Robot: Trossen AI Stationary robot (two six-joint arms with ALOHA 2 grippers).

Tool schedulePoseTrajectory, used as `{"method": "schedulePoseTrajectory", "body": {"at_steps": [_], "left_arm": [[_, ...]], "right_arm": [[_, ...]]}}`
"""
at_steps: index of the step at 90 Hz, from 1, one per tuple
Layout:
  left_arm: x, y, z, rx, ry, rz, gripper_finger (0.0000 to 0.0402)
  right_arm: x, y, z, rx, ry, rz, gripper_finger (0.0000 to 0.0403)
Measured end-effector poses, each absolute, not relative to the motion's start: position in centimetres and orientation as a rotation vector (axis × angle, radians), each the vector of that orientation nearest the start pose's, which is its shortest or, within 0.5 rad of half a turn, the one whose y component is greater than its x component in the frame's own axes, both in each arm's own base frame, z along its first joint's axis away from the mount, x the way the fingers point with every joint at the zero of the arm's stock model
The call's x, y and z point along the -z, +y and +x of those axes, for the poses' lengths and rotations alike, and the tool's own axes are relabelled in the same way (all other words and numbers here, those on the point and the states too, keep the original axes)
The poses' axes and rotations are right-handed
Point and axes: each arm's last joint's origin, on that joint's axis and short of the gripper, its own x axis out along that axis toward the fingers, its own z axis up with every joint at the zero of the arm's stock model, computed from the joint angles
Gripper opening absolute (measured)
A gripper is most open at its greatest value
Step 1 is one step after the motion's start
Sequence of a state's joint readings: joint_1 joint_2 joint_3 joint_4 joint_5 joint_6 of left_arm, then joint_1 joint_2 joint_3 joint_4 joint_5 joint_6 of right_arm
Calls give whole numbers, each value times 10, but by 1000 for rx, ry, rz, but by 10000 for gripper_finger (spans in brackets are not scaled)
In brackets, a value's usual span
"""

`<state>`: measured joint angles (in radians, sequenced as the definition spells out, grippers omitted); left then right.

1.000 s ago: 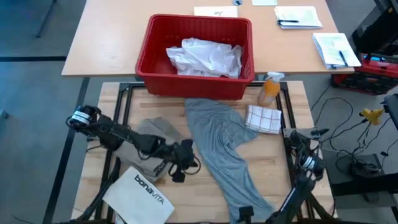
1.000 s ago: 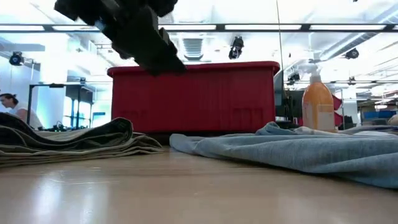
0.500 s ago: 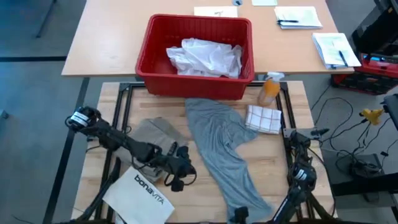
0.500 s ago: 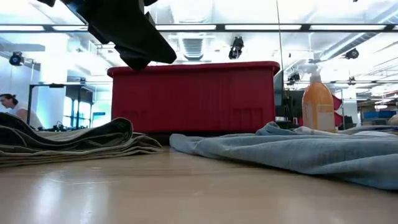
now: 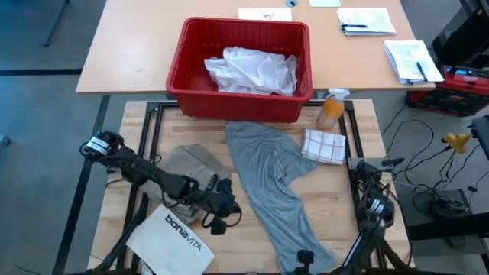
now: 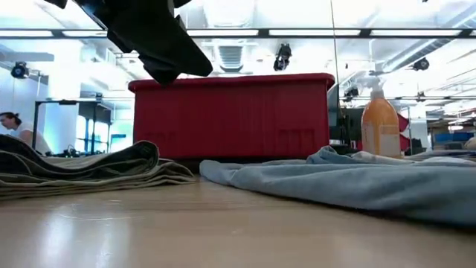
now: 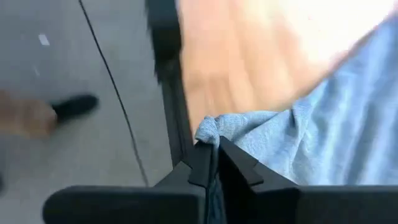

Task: Fold laundry
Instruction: Fold the gray shirt

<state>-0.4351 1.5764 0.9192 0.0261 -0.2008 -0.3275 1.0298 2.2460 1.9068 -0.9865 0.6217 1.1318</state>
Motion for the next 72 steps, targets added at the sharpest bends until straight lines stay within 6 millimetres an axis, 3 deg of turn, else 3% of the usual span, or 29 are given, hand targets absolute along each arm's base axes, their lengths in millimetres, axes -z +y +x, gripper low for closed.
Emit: {"method": "schedulePoseTrajectory", "body": {"at_steps": [20, 40, 51, 64, 72], "left_arm": [[-209, -134, 301, 125, 629, -119, 0], [-209, -134, 301, 126, 628, -116, 0], [-209, -134, 301, 126, 628, -115, 0], [-207, -133, 300, 123, 655, -86, 0], [-202, -125, 294, -9, 714, -19, 0]], "right_arm": [[-264, 361, 242, 211, 812, 284, 1], [-312, 318, 225, 361, 724, 299, 0], [-323, 304, 224, 384, 738, 302, 0], [-333, 307, 231, 244, 757, 260, 0], [-334, 308, 230, 215, 760, 233, 0]]}}
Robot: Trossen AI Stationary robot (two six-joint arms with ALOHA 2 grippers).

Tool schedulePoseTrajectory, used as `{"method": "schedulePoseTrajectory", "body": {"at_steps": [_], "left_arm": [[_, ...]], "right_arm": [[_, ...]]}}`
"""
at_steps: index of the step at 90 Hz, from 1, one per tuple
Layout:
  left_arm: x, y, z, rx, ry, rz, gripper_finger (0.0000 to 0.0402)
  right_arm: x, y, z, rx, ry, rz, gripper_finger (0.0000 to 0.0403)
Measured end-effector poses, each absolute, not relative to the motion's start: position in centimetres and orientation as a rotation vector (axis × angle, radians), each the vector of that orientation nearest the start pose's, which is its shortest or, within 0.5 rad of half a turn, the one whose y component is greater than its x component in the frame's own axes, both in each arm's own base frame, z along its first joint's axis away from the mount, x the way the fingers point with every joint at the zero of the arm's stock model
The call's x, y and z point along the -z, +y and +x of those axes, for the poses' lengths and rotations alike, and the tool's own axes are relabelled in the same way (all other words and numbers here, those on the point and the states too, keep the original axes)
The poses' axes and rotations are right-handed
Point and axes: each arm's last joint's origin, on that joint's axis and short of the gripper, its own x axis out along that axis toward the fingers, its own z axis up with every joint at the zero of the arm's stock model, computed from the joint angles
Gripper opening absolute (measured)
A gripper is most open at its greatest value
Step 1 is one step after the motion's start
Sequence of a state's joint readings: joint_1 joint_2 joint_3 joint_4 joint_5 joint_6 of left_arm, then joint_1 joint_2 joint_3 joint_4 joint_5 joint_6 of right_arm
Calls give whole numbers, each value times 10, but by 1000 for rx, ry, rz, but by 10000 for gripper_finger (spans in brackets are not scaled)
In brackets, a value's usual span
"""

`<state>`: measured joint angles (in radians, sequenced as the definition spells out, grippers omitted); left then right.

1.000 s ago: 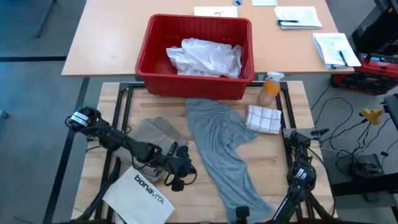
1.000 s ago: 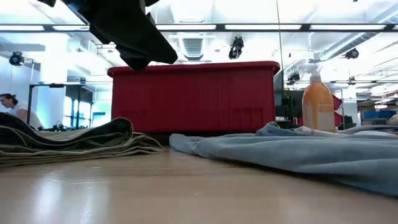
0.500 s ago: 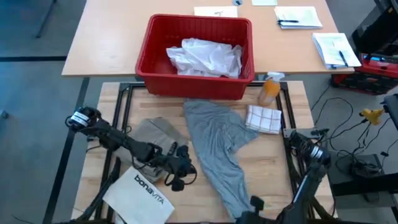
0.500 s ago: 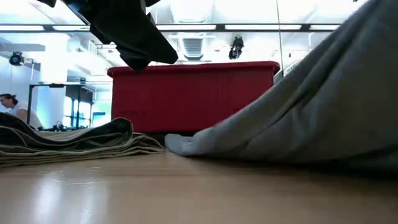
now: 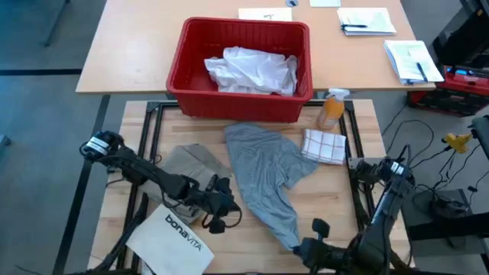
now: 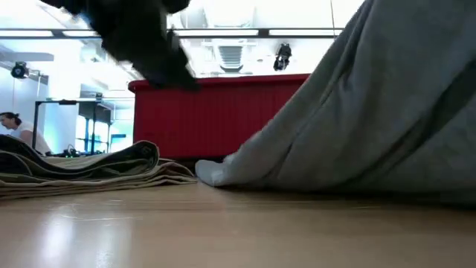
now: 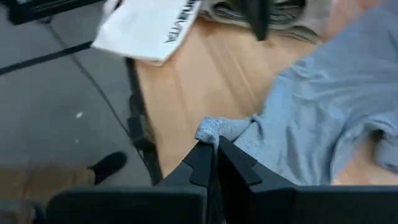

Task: Fold laundry
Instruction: Fold the gray shirt

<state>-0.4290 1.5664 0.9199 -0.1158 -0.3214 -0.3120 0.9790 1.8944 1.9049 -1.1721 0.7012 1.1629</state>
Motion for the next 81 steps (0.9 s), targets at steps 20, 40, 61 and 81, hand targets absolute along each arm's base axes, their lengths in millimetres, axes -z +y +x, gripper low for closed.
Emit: {"method": "schedulePoseTrajectory", "body": {"at_steps": [20, 40, 61, 81], "left_arm": [[-214, -89, 296, -228, 665, 132, 32], [-204, -9, 291, -512, 599, -201, 179], [-187, 64, 252, -520, 320, -671, 332], [-164, 101, 224, -559, 218, -911, 350]], "right_arm": [[-328, 308, 230, 217, 802, 242, 0], [-324, 306, 234, 226, 874, 318, 0], [-309, 305, 231, 309, 905, 425, 0], [-303, 303, 232, 355, 892, 440, 0]]}}
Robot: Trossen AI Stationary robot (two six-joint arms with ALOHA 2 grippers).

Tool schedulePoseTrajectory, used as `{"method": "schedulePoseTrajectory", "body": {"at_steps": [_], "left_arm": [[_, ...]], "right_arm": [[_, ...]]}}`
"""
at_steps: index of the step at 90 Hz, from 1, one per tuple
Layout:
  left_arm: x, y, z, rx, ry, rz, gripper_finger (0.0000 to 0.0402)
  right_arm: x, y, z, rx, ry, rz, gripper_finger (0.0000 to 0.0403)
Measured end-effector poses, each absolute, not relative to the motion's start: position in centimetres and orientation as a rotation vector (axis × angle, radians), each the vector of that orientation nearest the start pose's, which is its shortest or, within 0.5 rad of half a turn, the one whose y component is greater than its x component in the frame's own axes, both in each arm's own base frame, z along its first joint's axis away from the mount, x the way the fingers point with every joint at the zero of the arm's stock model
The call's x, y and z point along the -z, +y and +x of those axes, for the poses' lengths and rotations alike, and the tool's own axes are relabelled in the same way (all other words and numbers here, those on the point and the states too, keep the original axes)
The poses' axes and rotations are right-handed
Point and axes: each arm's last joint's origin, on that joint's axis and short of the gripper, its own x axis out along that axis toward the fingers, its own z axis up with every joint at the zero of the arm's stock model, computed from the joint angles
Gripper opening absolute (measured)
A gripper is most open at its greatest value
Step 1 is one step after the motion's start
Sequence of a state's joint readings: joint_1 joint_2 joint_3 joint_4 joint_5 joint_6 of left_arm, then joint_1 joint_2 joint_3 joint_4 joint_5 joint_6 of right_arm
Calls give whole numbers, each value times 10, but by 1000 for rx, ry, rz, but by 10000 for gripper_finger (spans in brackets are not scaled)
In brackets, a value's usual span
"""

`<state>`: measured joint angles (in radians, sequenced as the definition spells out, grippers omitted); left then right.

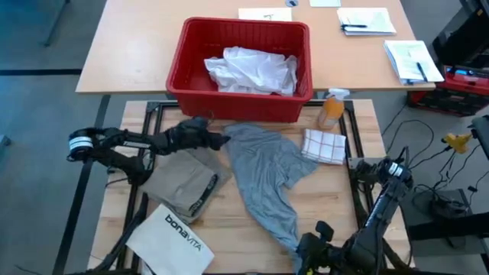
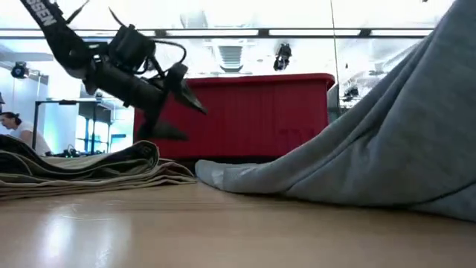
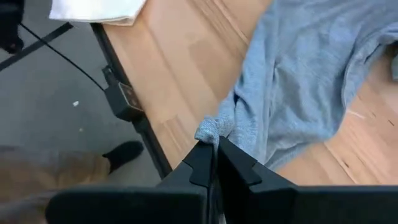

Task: Fold laundry
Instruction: Fold the gray shirt

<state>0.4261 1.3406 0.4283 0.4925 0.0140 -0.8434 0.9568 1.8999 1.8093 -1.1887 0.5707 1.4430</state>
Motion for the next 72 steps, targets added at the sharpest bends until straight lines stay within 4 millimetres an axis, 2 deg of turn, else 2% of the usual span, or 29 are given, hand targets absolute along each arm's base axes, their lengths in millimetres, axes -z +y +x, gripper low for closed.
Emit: {"method": "schedulePoseTrajectory", "body": {"at_steps": [11, 24, 35, 45, 54, 63, 72], "left_arm": [[-157, 114, 229, -552, 229, -952, 350], [-138, 123, 246, -597, 434, -948, 350], [-145, 138, 270, -591, 417, -885, 350], [-137, 149, 277, -641, 474, -878, 350], [-142, 156, 286, -628, 497, -855, 350], [-140, 153, 283, -594, 567, -887, 350], [-163, 149, 278, -577, 547, -871, 350]], "right_arm": [[-299, 300, 233, 372, 895, 420, 0], [-298, 298, 235, 380, 895, 422, 0], [-299, 295, 238, 397, 890, 444, 0], [-299, 295, 239, 412, 884, 474, 0], [-299, 295, 239, 417, 881, 490, 0], [-299, 295, 238, 424, 883, 512, 0], [-299, 295, 238, 428, 883, 520, 0]]}}
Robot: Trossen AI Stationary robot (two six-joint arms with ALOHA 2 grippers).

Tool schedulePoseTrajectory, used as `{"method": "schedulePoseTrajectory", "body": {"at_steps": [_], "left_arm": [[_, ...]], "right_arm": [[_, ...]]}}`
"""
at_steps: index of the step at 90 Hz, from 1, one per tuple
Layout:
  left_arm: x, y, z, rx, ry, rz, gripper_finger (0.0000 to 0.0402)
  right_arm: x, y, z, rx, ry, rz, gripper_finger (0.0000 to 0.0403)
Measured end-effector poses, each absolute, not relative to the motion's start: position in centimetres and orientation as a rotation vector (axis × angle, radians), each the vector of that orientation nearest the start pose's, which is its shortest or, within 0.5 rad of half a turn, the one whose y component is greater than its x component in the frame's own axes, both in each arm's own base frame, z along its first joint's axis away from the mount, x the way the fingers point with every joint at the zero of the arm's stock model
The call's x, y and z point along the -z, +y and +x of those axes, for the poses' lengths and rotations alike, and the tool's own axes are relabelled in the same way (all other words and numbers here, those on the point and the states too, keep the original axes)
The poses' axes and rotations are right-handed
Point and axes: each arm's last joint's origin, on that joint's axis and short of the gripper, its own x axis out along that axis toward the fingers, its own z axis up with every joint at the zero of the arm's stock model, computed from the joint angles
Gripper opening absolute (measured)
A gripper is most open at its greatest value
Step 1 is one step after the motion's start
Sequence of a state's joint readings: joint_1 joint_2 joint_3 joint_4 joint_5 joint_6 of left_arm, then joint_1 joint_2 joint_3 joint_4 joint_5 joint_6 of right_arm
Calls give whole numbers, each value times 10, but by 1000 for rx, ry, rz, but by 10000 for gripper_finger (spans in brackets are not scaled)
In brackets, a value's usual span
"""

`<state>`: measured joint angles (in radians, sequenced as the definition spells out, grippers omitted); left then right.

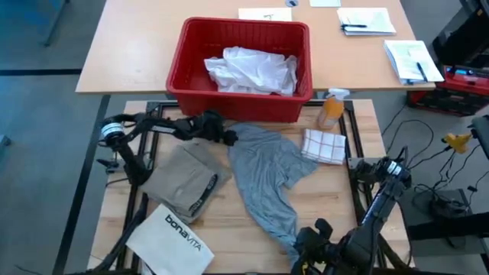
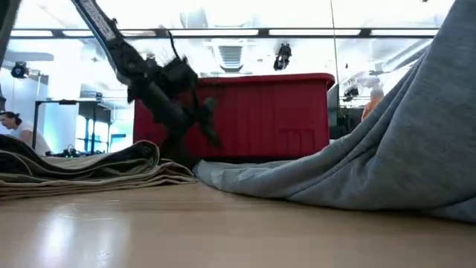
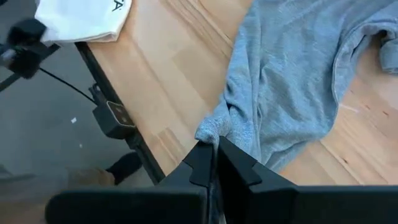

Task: Fold laundry
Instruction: Fold the gray shirt

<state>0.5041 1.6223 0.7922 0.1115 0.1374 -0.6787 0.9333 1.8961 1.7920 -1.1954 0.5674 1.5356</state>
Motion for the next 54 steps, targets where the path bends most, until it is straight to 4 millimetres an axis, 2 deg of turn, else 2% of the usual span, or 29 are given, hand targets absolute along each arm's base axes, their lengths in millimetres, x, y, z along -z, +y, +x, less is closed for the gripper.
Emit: {"method": "schedulePoseTrajectory", "body": {"at_steps": [6, 20, 23, 36, 54], "left_arm": [[-178, 146, 271, -613, 522, -819, 350], [-183, 144, 254, -706, 504, -776, 350], [-180, 144, 252, -699, 516, -787, 350], [-142, 140, 246, -722, 652, -880, 350], [-135, 145, 259, -680, 581, -925, 350]], "right_arm": [[-299, 295, 238, 428, 883, 519, 0], [-299, 294, 239, 426, 886, 503, 0], [-299, 293, 240, 423, 887, 495, 0], [-299, 291, 243, 420, 892, 468, 0], [-299, 289, 245, 418, 893, 454, 0]]}}
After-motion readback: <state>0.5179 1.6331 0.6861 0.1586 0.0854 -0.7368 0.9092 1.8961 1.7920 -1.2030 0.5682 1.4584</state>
